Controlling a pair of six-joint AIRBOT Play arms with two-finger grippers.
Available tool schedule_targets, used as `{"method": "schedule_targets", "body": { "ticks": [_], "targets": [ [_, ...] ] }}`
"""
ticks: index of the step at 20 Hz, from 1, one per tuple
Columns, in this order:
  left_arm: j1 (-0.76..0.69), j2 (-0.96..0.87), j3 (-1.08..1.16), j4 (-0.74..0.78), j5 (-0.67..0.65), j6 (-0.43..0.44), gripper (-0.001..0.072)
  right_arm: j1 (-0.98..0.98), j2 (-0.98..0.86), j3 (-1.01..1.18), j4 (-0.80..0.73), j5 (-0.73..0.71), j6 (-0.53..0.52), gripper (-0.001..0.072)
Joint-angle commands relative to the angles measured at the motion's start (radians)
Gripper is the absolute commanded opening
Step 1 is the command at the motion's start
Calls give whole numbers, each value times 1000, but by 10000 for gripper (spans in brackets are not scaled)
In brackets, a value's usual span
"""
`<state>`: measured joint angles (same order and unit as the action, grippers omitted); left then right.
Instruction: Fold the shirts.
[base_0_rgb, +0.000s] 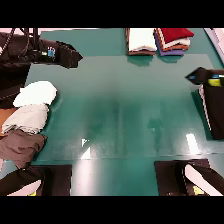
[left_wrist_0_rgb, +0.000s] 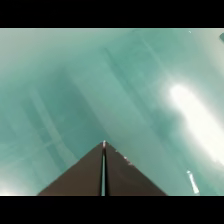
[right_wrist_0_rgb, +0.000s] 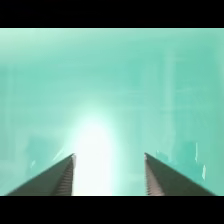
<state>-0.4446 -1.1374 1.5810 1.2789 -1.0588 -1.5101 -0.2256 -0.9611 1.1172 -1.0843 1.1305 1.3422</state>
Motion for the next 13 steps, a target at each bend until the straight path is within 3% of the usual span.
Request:
{"method": "schedule_targets", "body": {
  "ticks": [1,2,3,13],
  "targets": [
    [0,0,0,0,12,0,22,242,2,0,8,-36,0,299],
    [0,0,0,0,14,0,23,281,2,0,8,-35,0,185],
    [0,0,0,0,18,0,22,311,2,0,8,-34,0,14],
    [0,0,0,0,34,0,23,359,2,0,11,-27,0,18]
  ]
}}
